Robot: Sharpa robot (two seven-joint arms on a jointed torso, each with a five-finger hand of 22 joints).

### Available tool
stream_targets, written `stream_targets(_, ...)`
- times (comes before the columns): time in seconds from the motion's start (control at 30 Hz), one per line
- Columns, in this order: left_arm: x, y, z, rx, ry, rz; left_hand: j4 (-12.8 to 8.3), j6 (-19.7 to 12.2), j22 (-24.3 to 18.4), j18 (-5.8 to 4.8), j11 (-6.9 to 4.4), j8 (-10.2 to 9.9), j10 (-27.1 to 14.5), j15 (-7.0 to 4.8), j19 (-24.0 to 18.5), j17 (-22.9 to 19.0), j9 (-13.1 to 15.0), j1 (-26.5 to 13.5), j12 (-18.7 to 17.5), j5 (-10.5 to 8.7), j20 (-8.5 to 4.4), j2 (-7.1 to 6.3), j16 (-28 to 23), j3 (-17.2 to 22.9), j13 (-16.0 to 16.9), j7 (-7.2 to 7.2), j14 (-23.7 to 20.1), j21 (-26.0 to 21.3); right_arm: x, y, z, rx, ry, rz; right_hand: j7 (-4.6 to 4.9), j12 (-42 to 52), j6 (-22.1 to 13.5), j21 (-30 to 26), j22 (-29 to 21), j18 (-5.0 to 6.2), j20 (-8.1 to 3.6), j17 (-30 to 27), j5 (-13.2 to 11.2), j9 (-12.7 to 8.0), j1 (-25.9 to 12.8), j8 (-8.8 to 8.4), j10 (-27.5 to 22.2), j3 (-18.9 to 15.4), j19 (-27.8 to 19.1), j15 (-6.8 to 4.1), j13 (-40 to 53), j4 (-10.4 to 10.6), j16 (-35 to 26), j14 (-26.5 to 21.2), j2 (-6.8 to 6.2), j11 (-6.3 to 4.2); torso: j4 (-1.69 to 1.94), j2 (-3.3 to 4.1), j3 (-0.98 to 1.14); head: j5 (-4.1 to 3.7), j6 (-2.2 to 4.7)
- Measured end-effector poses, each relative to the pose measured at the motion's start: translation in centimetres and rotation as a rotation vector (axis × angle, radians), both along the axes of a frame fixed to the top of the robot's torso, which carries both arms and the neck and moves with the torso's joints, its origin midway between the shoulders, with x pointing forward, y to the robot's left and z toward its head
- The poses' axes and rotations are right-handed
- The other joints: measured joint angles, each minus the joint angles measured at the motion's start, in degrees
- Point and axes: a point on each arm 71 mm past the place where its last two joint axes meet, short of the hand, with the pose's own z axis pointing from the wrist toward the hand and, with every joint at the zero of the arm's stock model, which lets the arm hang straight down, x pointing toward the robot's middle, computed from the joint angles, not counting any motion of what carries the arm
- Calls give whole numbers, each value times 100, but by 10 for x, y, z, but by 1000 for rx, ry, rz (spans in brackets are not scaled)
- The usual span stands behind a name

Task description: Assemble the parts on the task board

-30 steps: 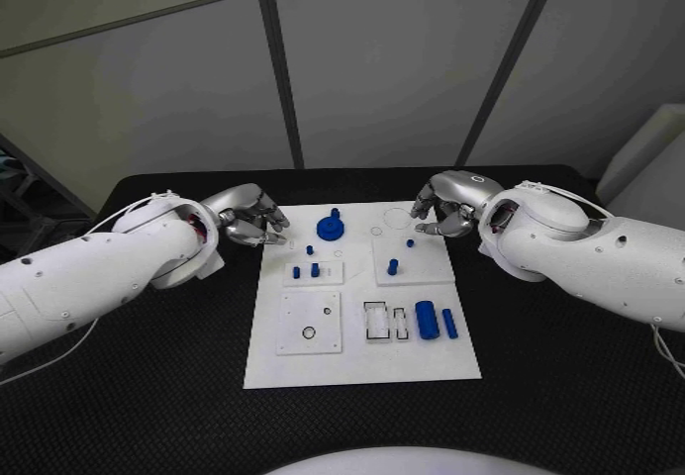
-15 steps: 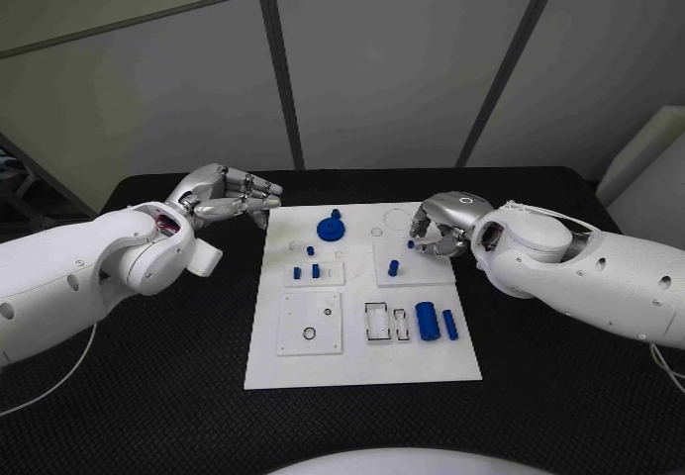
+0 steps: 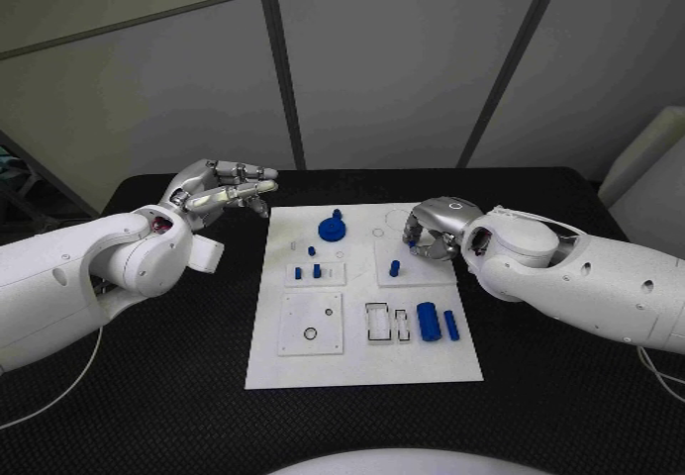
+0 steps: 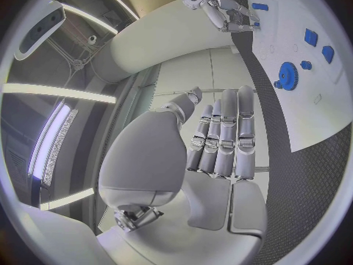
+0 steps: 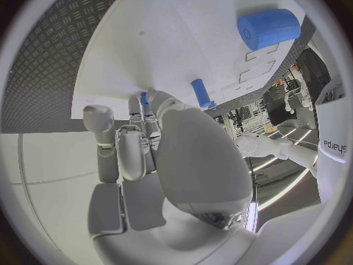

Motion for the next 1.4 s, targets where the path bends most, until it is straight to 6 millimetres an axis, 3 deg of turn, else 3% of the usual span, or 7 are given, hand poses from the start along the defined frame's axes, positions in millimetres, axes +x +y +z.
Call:
stream_targets(0.47,0,-1,0,-24,11,4,0,20,-6,-2,0,27,0,-20,23,-14,-1,23,21,0,-22,22,-28,0,-1,-21,20,0,2,4,0,-4,-2,6,-52,8,460,246,297,1,-94,-1,-87,56,84,37,454,422,93,-43,-41,-360,101,0,84,-57,-3,4,2,-7,-15)
stream_targets(0.67,0,-1,-1,-26,14,4,0,20,-6,-2,0,27,0,-20,23,-14,-1,23,21,0,-22,22,-28,0,-1,-20,20,0,1,5,0,-16,-10,6,-54,8,500,324,407,-5,-93,-1,-112,60,91,37,491,524,92,-64,-1,-513,133,-21,92,-21,-3,4,3,-17,-27)
stream_targets(0.73,0,-1,-1,-26,15,5,0,20,-12,-2,0,27,0,-20,23,-22,-1,23,21,0,-22,22,-28,0,-1,-20,20,0,0,6,0,-20,-15,6,-36,7,518,354,428,-92,-93,-1,-120,60,92,37,511,547,92,-63,1,-554,133,-20,92,-1,-3,4,4,-23,-27)
stream_targets(1.0,1,-1,-1,-27,19,5,0,40,-17,-2,1,27,0,-20,23,-40,-1,23,21,0,-22,22,-46,0,-2,0,20,-22,-6,6,1,-25,-49,7,-37,-42,519,403,493,-92,-113,-2,-135,62,107,38,511,641,112,-63,0,-663,139,-21,107,0,-3,0,6,-32,-27)
stream_targets(1.4,1,-1,-2,-24,28,6,-23,69,-33,-2,2,27,0,-19,23,-96,-2,61,43,0,-22,60,-84,24,-7,29,20,-45,-28,17,18,32,-119,59,-19,-108,535,485,600,-91,-92,-2,-65,48,107,-11,531,750,132,-63,9,-787,180,-21,106,20,-9,-7,1,-40,-6)
